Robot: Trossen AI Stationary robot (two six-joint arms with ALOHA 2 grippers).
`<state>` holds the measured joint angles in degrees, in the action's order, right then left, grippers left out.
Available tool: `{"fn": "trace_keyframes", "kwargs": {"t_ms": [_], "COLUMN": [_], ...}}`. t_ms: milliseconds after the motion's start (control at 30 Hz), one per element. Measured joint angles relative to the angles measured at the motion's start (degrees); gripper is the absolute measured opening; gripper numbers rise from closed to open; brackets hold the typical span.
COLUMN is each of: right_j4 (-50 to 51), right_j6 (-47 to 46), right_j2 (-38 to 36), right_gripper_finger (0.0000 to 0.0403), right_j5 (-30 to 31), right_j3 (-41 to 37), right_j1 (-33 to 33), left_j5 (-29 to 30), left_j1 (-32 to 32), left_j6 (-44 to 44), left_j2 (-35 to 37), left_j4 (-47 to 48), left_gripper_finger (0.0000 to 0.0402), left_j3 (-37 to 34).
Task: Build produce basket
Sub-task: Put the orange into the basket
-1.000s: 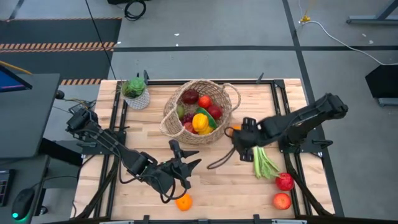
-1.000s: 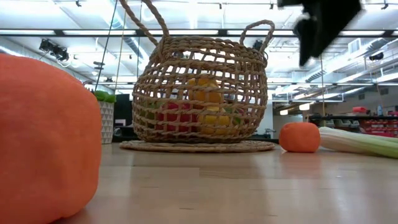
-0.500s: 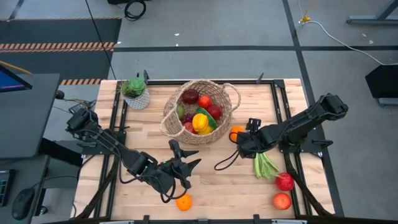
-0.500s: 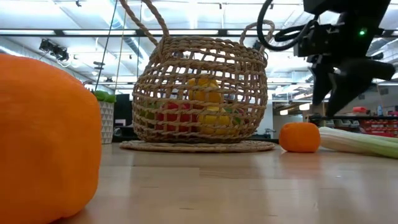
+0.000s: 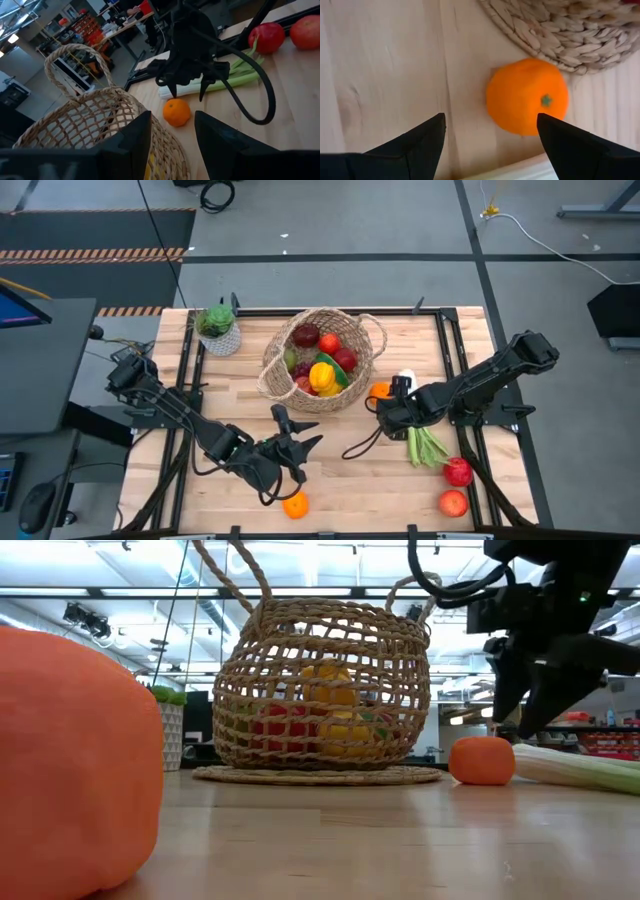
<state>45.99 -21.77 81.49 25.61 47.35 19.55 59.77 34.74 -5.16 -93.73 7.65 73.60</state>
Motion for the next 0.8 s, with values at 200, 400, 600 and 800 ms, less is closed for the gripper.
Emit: {"fn": "trace_keyframes", "kwargs": {"t_ms": [200,400,600,800], "right_j4": [0.4,2.35,2.94,0.82], "right_j6": [4.41,4.4,4.58,5.91], "right_j2": [-0.41,-5.57,-13.93,-21.27], "right_gripper_finger": [0.0318,0.0312,0.0301,0.0297], "right_j5": [2.86,3.44,3.93,4.75], "right_j3": [0.0,0.0,-0.19,-5.61], "right_j1": [0.0,0.0,-0.18,-2.3], "left_j5": [0.0,0.0,0.0,0.0], "left_j1": [0.0,-0.1,-0.11,-0.11], "left_j6": [1.06,1.29,1.47,1.47], "left_j2": [0.0,0.0,0.0,0.0], "left_j4": [1.18,1.29,1.28,1.3], "left_gripper_finger": [0.016,0.016,0.016,0.016], "left_j3": [0.0,0.0,0.0,0.0]}}
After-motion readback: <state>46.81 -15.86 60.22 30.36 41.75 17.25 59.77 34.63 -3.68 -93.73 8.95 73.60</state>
